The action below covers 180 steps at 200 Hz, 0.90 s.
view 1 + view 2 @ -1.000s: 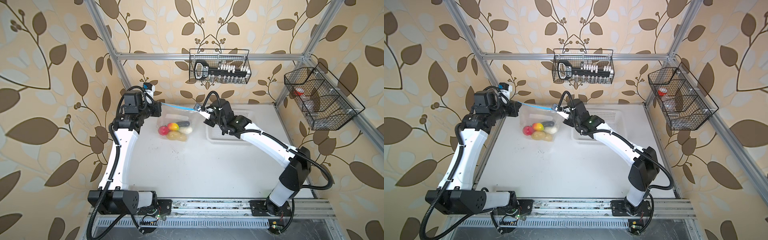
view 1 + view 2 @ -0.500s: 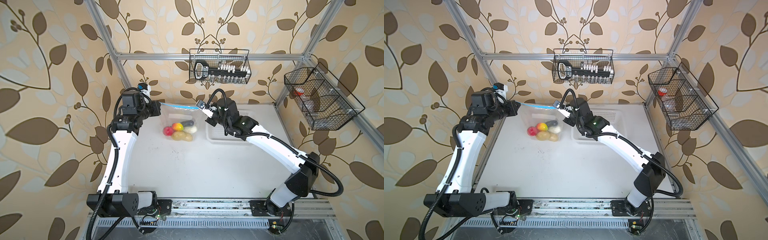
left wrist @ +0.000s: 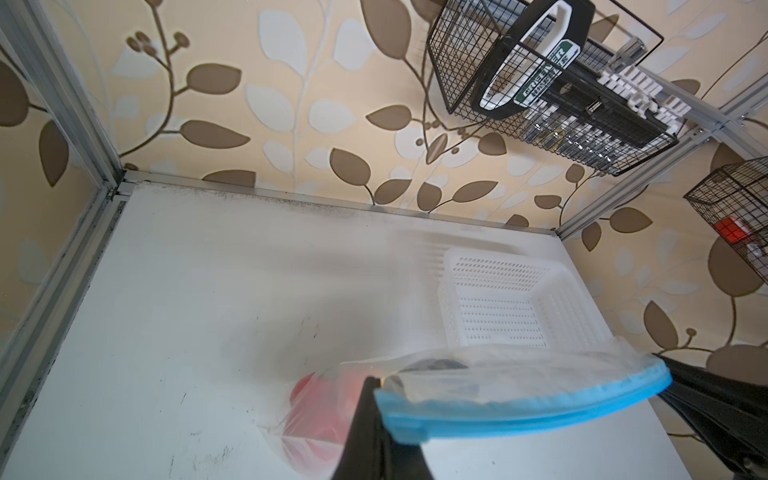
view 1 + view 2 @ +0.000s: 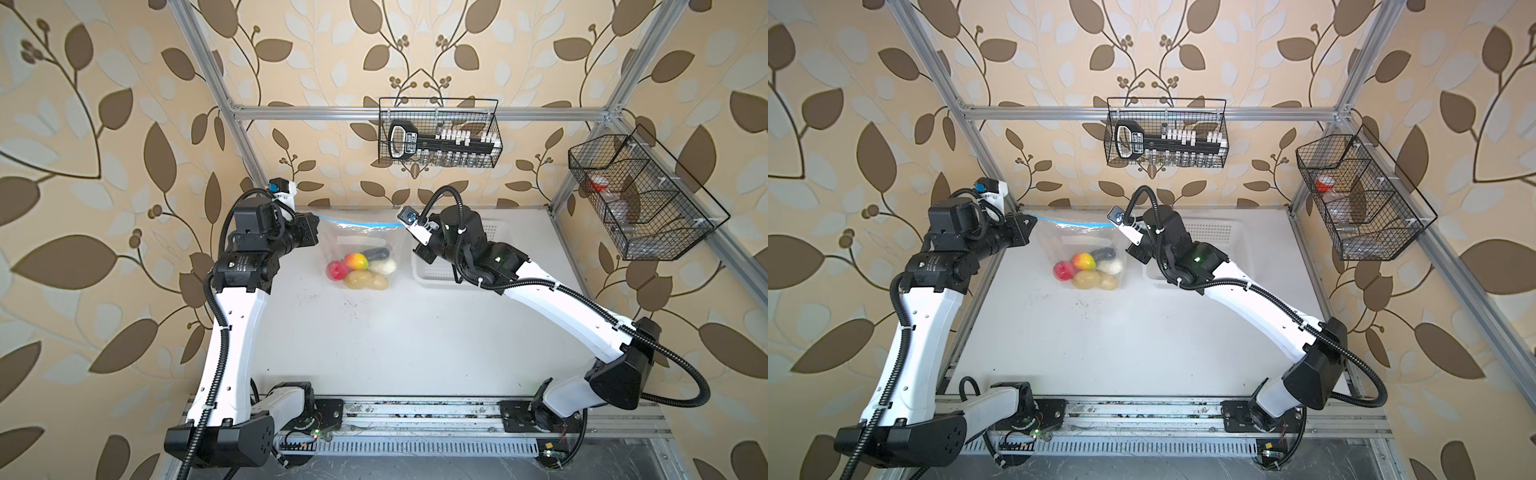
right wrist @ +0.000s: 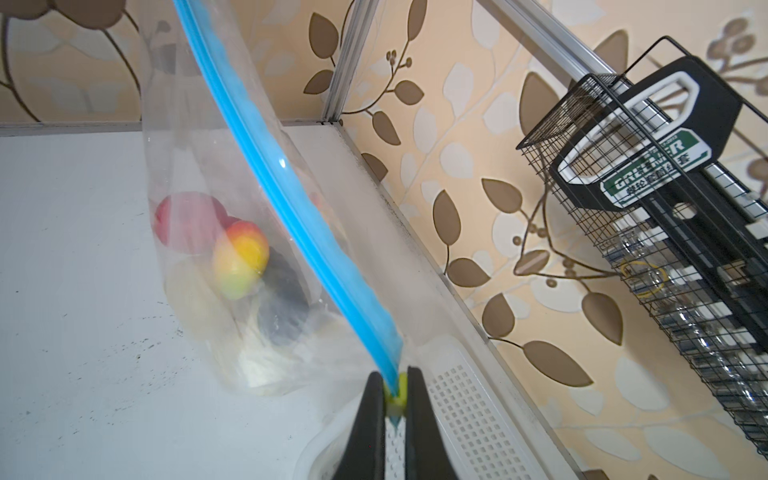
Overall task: Place the food in the zip-top bag and seal the zipper
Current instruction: 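Lower the bag toward the table while both grippers keep the zipper taut, then set the bag flat on the table and open both grippers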
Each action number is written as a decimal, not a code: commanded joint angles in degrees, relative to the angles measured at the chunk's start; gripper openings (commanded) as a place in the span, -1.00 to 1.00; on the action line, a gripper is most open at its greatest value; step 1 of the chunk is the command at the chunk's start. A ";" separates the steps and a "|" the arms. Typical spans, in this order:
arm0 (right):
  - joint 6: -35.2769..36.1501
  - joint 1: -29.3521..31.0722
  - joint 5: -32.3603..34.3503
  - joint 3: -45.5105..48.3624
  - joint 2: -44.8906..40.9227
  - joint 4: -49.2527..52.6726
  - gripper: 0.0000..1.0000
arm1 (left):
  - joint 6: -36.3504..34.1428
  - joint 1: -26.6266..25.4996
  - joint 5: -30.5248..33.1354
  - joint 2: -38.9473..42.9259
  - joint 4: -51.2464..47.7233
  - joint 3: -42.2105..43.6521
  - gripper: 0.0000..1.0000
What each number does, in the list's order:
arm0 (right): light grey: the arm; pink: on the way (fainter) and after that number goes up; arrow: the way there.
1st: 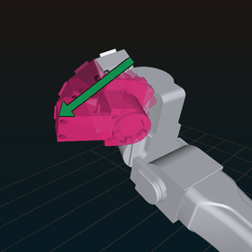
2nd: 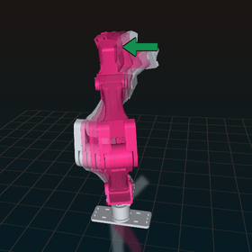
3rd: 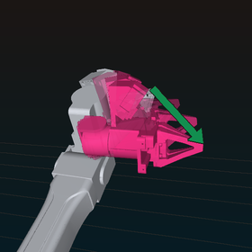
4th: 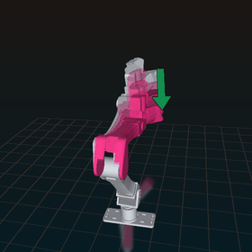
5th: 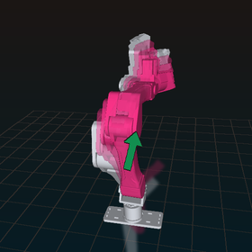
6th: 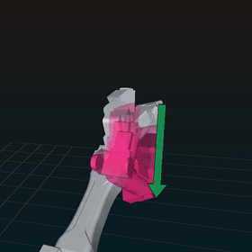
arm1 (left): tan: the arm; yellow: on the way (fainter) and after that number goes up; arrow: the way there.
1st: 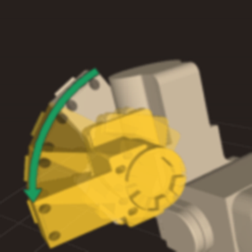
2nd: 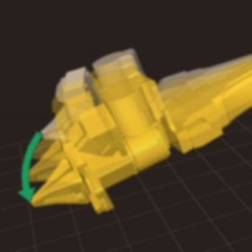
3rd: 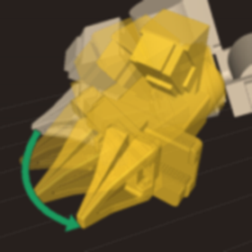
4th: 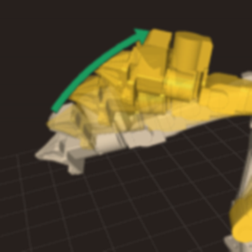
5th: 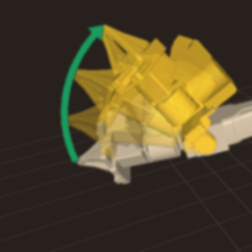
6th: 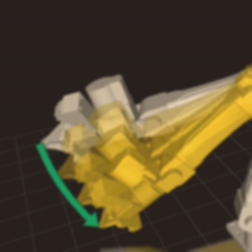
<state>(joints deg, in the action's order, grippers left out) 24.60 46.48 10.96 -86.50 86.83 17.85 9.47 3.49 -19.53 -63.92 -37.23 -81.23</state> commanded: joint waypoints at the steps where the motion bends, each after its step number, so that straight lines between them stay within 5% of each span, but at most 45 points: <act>1: -0.94 2.08 3.15 1.69 -2.85 0.30 -1.00 | 0.87 0.58 -1.68 3.10 -1.04 0.79 -1.00; 141: -7.24 9.68 10.73 8.79 -7.25 1.09 -1.00 | 1.88 0.63 -4.28 16.27 -6.45 13.37 -1.00; 180: -7.02 9.37 11.36 9.25 -3.78 0.17 -1.00 | 1.16 0.57 -1.96 13.47 -8.07 12.68 -1.00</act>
<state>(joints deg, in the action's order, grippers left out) 18.52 55.86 20.91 -77.62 80.62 19.90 10.94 3.81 -23.33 -48.34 -45.12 -66.96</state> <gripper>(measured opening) 0.062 0.049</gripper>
